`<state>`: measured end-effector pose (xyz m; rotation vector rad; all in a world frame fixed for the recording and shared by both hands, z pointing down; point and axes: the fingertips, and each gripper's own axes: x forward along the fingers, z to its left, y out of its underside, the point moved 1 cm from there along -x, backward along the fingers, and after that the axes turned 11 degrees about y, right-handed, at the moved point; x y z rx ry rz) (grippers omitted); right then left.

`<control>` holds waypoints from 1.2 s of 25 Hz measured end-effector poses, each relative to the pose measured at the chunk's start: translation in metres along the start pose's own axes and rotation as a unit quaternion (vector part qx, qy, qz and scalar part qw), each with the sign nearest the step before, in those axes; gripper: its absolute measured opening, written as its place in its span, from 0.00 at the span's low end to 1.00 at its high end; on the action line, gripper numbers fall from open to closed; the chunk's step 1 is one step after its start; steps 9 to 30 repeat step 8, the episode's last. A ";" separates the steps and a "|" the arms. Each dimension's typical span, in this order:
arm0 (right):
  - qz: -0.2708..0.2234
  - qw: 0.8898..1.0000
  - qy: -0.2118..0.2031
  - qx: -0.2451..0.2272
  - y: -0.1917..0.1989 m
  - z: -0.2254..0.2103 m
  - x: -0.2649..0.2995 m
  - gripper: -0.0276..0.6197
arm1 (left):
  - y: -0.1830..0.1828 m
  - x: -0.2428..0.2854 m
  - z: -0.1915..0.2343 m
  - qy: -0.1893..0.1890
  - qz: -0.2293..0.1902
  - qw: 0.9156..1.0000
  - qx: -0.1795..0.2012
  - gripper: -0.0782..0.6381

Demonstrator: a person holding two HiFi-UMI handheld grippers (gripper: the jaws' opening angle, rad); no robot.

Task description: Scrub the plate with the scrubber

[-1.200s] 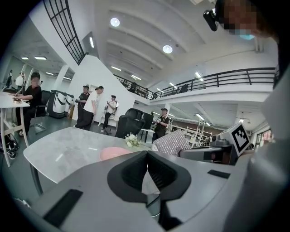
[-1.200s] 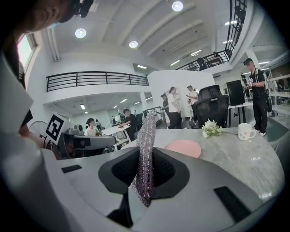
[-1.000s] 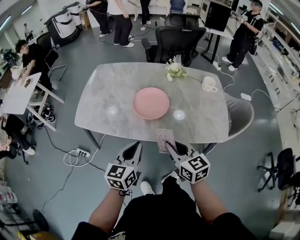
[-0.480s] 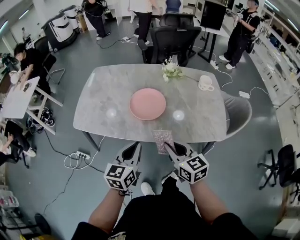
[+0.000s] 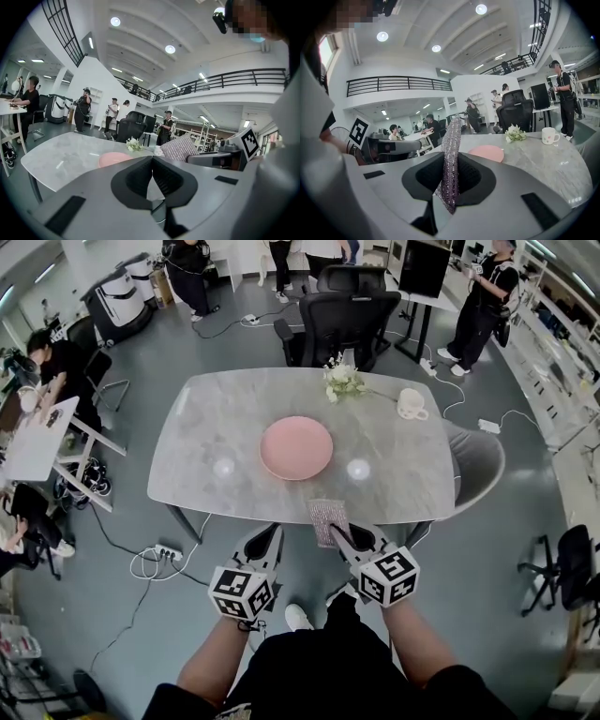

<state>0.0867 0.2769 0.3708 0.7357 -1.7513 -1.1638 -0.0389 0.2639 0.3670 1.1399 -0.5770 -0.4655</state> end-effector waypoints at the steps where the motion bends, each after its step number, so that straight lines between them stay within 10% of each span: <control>1: 0.001 1.000 0.000 0.000 0.001 0.000 0.000 0.15 | 0.000 0.000 0.000 0.000 0.000 1.000 0.000 0.13; 30: 0.000 1.000 0.003 0.000 0.004 0.004 0.000 0.15 | 0.004 -0.003 0.000 0.005 -0.001 1.000 0.000 0.13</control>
